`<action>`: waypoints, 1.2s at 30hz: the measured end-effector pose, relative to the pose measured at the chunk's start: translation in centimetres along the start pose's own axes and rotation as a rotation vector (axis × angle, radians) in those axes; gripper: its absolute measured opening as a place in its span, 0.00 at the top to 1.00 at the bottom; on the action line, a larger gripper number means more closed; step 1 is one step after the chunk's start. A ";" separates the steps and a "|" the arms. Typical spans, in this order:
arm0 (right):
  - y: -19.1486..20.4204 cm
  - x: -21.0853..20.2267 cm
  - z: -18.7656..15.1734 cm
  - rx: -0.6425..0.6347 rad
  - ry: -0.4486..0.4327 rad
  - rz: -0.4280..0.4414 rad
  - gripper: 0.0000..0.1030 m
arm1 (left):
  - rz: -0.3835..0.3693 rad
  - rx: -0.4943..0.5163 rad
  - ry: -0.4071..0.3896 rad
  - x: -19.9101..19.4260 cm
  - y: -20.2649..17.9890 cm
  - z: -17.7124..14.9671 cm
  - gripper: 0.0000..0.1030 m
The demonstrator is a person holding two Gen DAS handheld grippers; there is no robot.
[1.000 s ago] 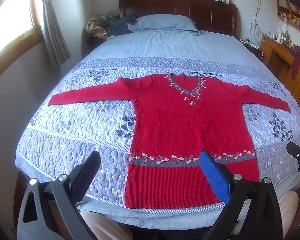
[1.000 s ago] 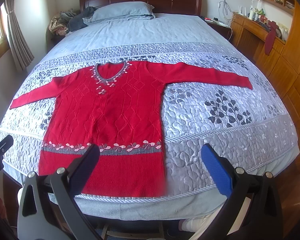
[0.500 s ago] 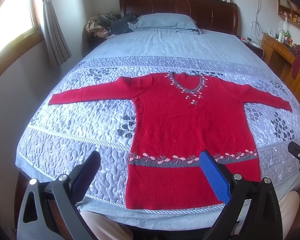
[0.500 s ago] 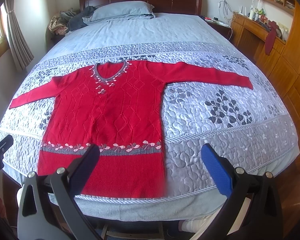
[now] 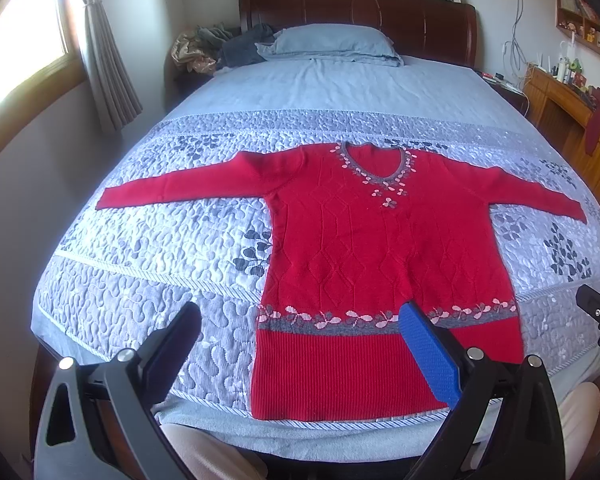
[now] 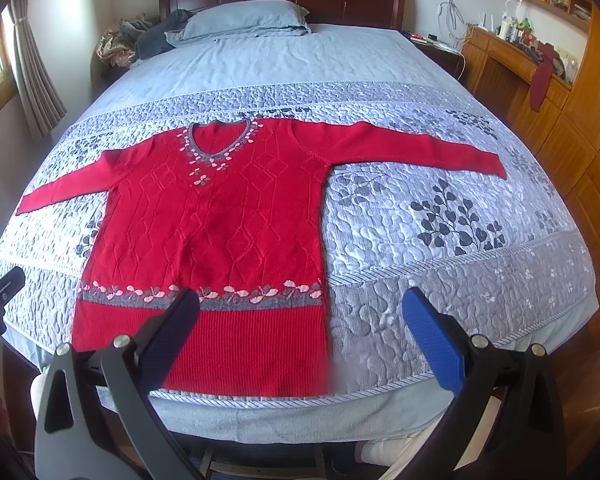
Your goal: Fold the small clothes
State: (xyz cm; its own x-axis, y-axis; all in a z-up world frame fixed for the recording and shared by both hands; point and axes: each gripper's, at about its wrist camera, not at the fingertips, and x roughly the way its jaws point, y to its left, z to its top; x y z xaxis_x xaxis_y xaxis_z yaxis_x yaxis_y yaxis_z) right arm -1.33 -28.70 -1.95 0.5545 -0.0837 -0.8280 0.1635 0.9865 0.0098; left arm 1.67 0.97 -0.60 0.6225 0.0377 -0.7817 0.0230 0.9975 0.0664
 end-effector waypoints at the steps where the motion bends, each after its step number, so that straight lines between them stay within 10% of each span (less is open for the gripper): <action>1: 0.0 0.1 0.0 -0.001 0.002 -0.001 0.02 | 0.001 0.001 0.001 0.1 0.0 0.0 0.04; 15: -3.2 2.8 2.1 0.024 0.019 -0.005 0.02 | -0.002 0.020 0.053 3.6 -2.4 2.2 0.04; 26: -24.6 11.5 14.7 0.188 0.049 -0.156 0.02 | -0.107 0.068 0.047 13.6 -17.0 14.7 0.04; 36: -41.6 25.5 19.6 0.323 0.279 -0.160 0.03 | -0.175 0.109 0.126 24.4 -34.2 21.8 0.04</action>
State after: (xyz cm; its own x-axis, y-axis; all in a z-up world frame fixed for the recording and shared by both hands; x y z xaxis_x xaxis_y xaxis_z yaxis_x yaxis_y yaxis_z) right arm 22.02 -74.60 -12.50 0.2674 -0.1465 -0.9524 0.4997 0.8662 0.0070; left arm 33.08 -33.53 -8.43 0.4997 -0.1209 -0.8577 0.2106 0.9774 -0.0150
